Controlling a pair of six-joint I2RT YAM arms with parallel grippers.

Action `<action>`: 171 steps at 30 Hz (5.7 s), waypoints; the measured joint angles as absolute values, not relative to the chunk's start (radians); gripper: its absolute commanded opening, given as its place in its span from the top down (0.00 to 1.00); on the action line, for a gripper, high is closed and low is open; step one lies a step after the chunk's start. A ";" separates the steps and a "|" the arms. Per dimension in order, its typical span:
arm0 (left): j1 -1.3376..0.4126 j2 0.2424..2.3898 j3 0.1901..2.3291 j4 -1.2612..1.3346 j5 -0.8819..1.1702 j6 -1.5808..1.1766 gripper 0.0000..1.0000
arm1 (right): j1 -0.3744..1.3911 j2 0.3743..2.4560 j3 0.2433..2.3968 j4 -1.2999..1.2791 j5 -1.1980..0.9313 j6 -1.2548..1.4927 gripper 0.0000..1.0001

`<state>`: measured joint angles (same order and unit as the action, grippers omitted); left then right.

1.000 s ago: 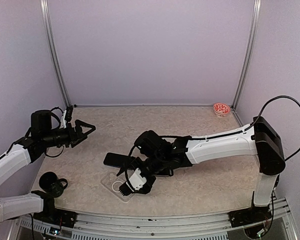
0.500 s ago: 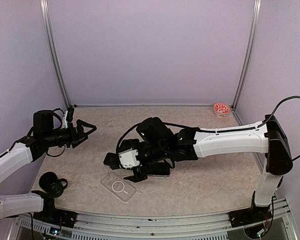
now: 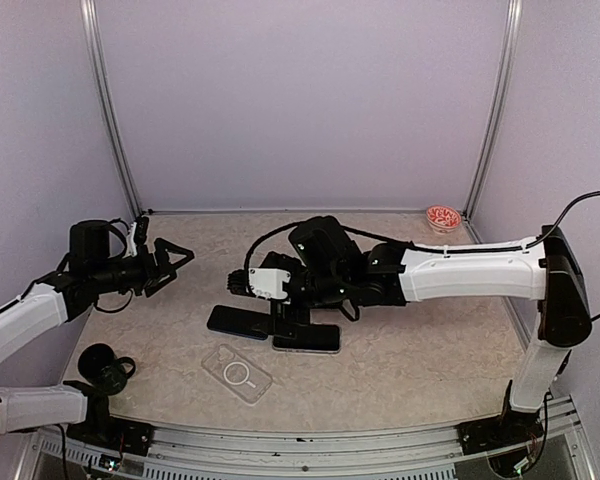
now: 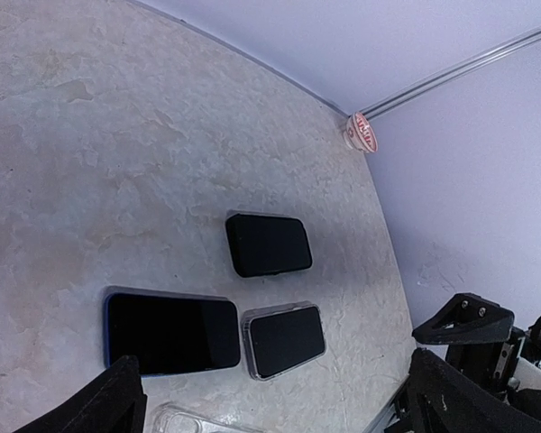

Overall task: Put the phone into the phone case
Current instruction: Pick up the phone at the center of the board, then move the phone case to the center of the board.

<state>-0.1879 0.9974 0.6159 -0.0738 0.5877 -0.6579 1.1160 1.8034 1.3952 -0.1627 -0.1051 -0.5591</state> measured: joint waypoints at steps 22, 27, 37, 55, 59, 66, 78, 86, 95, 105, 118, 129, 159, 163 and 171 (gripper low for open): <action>-0.257 1.005 0.604 -0.053 0.525 -0.690 0.01 | 0.947 2.029 1.640 -0.213 -0.371 -0.389 0.03; -0.257 0.995 0.594 -0.053 0.516 -0.692 0.01 | 0.947 2.090 1.707 -0.210 -0.383 -0.379 0.03; -0.258 0.978 0.588 -0.053 0.514 -0.692 0.01 | 0.935 2.178 1.765 -0.188 -0.385 -0.355 0.04; -0.258 0.968 0.570 -0.054 0.514 -0.692 0.01 | 0.914 2.302 1.839 -0.205 -0.427 -0.345 0.01; -0.258 0.968 0.569 -0.054 0.514 -0.694 0.01 | 0.914 2.317 1.833 -0.208 -0.419 -0.342 0.01; -0.258 0.968 0.555 -0.053 0.514 -0.697 0.01 | 0.926 2.342 1.819 -0.207 -0.382 -0.345 0.01; -0.269 0.968 0.535 -0.088 0.509 -0.679 0.01 | 0.937 2.371 1.781 -0.204 -0.355 -0.345 0.00; -0.272 0.966 0.505 -0.102 0.507 -0.677 0.01 | 0.942 2.374 1.781 -0.204 -0.358 -0.345 0.01; -0.281 0.966 0.505 -0.101 0.501 -0.681 0.01 | 0.956 2.421 1.818 -0.205 -0.358 -0.338 0.01; -0.283 0.966 0.505 -0.101 0.496 -0.681 0.01 | 0.960 2.452 1.857 -0.194 -0.372 -0.319 0.05; -0.283 0.966 0.505 -0.101 0.495 -0.681 0.01 | 0.960 2.475 1.881 -0.180 -0.389 -0.292 0.30; -0.283 0.966 0.505 -0.101 0.491 -0.684 0.01 | 0.960 2.476 1.882 -0.172 -0.389 -0.282 0.34; -0.283 0.946 0.505 -0.101 0.480 -0.688 0.01 | 0.975 2.376 1.853 -0.145 -0.279 -0.300 0.35; -0.283 0.945 0.505 -0.101 0.481 -0.688 0.01 | 0.975 2.313 1.801 -0.144 -0.258 -0.304 0.34; -0.294 0.946 0.504 -0.102 0.481 -0.688 0.02 | 0.964 2.207 1.637 -0.135 -0.224 -0.303 0.34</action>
<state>-0.2935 0.9459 0.5037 -0.1017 0.4808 -0.6876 0.9642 2.2070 1.6375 -0.1349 -0.2237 -0.3031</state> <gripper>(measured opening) 0.988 0.736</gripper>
